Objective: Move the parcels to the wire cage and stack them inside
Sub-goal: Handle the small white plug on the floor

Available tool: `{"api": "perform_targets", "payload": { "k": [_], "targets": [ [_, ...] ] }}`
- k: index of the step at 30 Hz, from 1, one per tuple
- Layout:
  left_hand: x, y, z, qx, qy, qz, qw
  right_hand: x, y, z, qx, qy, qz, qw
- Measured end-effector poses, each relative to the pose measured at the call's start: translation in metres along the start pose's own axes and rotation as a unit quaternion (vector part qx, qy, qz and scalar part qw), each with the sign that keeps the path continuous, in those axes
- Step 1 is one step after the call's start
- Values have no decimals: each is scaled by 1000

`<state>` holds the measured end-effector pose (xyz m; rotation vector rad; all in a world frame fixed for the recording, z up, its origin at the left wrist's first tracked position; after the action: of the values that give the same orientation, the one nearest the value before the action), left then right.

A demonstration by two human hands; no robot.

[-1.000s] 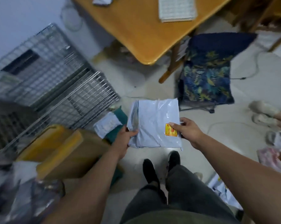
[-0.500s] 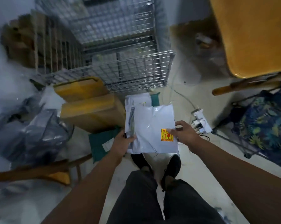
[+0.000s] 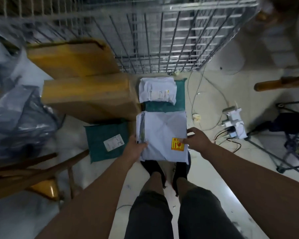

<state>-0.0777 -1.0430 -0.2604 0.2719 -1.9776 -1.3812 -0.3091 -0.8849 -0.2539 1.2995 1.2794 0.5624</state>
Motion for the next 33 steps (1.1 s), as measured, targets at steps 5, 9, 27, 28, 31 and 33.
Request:
{"api": "perform_targets", "payload": {
  "k": [5,9,27,28,31,33],
  "targets": [
    [-56,-100,19,4,22,-44,999,34,-98,37,-13,-8,30,999],
    [-107,-173,42,10,40,-82,996,62,-179,66,-10,-14,48,999],
    [-153,-393,73,41,33,-30,998,115,-384,113,29,-35,66,997],
    [-152,-394,71,42,33,-34,998,115,-384,114,25,-35,69,997],
    [-149,-386,65,57,-4,-20,998,113,-380,114,19,-19,72,997],
    [-143,-371,59,69,-31,-18,997,107,-367,109,29,12,66,997]
  ]
}}
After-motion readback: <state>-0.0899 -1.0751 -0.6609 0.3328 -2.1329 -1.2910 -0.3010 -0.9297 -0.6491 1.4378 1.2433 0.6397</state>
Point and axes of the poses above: each hand's wrist, its own y-axis away from the middle knuckle, its own z-axis out of the palm, x = y × z, the point moved 9 cm from there along -y, towards the middle knuckle
